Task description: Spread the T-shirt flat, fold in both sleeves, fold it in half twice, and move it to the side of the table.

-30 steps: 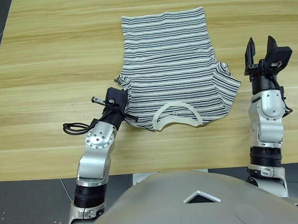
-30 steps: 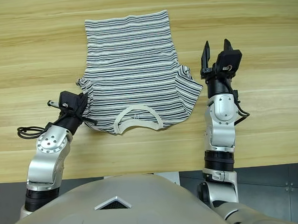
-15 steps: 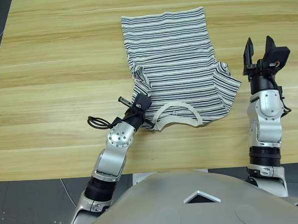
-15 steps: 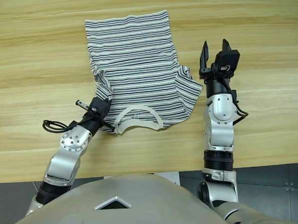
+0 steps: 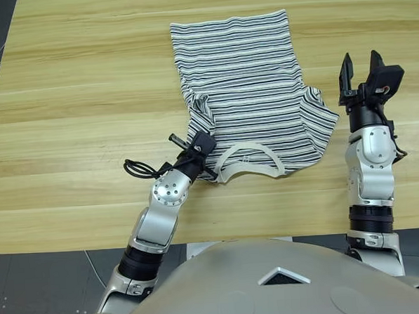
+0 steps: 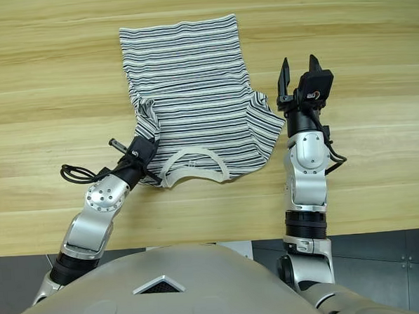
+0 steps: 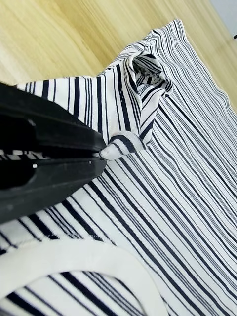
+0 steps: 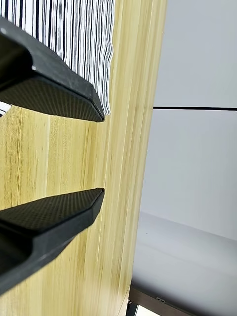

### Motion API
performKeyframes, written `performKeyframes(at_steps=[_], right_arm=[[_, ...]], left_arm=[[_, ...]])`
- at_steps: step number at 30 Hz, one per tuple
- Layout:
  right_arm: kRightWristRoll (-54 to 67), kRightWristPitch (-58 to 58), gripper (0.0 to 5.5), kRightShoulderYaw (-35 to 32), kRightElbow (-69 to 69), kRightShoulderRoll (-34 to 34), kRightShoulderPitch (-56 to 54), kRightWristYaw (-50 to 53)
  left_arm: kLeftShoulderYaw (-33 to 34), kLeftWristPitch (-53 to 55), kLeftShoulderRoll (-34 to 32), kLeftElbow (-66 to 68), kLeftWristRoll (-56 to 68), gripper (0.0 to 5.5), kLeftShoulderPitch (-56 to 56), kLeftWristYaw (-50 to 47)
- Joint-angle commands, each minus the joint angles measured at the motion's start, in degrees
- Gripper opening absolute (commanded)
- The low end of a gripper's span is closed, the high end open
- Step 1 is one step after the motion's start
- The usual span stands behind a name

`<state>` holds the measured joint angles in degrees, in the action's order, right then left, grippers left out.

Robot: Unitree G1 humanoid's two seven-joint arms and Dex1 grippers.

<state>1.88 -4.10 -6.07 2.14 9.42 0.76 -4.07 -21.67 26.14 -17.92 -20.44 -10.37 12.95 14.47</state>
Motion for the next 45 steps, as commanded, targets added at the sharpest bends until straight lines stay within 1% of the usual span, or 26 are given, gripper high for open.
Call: performKeyframes(at_steps=[1,3,8,10,11,13,14,16,17,19,22,24,26,28,30,33,35,37,42,45], right_arm=[[-0.3,-0.3,2.48,0.2,-0.1,-0.4,-0.8,0.3],[-0.4,-0.3,2.48,0.2,-0.1,-0.4,-0.8,0.3],[-0.5,-0.5,2.48,0.4,-0.2,-0.4,-0.8,0.4],[-0.5,-0.5,2.48,0.5,-0.2,-0.5,-0.9,0.4],[-0.5,-0.6,2.48,0.5,-0.2,-0.5,-0.9,0.5],[-0.5,-0.6,2.48,0.6,-0.3,-0.5,-0.9,0.5],[-0.5,-0.6,2.48,0.6,-0.3,-0.5,-0.9,0.5],[-0.5,-0.6,2.48,0.6,-0.6,-0.4,-1.1,0.4],[-0.3,-0.4,2.48,0.6,-0.7,-0.4,-1.2,0.2],[1.5,1.8,2.48,0.3,-0.7,-0.4,-1.6,-0.8],[9.7,13.3,2.48,-1.4,1.4,-0.2,-1.9,-4.6],[15.1,23.9,2.48,-2.0,2.7,1.7,-1.9,-7.9],[18.5,37.5,2.48,-2.6,3.1,5.6,-2.2,-9.9],[21.6,50.4,2.48,-4.7,4.0,9.0,-2.6,-10.1],[23.0,58.4,2.48,-6.3,5.0,11.2,-2.6,-9.8],[22.5,63.2,2.48,-7.9,6.4,14.2,-1.5,-9.2],[22.2,63.9,2.48,-8.9,7.6,15.8,-0.7,-9.4],[21.4,64.2,2.48,-8.5,9.0,17.4,0.5,-9.8],[22.6,66.6,2.48,-8.4,11.9,17.2,1.9,-10.7],[23.9,69.3,2.48,-9.0,12.2,15.8,1.7,-10.8]], left_arm=[[0.2,0.3,-0.1,0.3,-0.4,0.86,0.2,0.4],[0.2,0.6,-0.2,0.1,-0.4,1.08,0.1,0.7],[-0.3,0.8,-0.7,-0.6,-0.2,1.87,0.8,2.0],[-0.1,0.6,-0.7,-0.7,-0.1,2.27,0.8,2.2],[0.1,0.5,-0.7,-0.9,0.1,2.34,0.8,2.2],[0.9,-0.1,-0.1,-1.7,0.9,2.72,0.8,2.1],[1.4,-0.1,0.0,-2.5,1.6,3.02,0.8,2.6],[2.4,-0.2,0.3,-4.9,3.2,3.29,1.1,3.4],[2.9,-0.2,0.3,-6.5,4.0,3.51,1.2,3.8],[4.5,1.4,1.1,-10.7,6.8,3.51,1.8,4.4],[8.5,5.9,1.2,-19.8,13.0,3.51,1.7,6.5],[12.7,8.7,2.1,-23.4,17.4,3.51,0.6,6.6],[17.6,10.8,2.8,-23.1,20.3,3.51,-0.1,5.5],[21.3,11.0,3.5,-20.0,21.3,3.51,0.3,3.9],[23.1,10.1,3.9,-17.3,21.4,3.51,1.0,3.0],[25.1,7.7,4.0,-14.0,20.9,3.51,1.9,2.0],[25.8,6.5,4.0,-12.8,20.8,3.51,2.5,1.5],[26.1,4.9,4.0,-12.2,20.4,3.51,3.8,1.1],[25.4,2.4,4.7,-11.8,20.2,3.51,6.1,0.3],[25.3,1.9,4.6,-12.2,20.2,3.51,6.3,0.0]])
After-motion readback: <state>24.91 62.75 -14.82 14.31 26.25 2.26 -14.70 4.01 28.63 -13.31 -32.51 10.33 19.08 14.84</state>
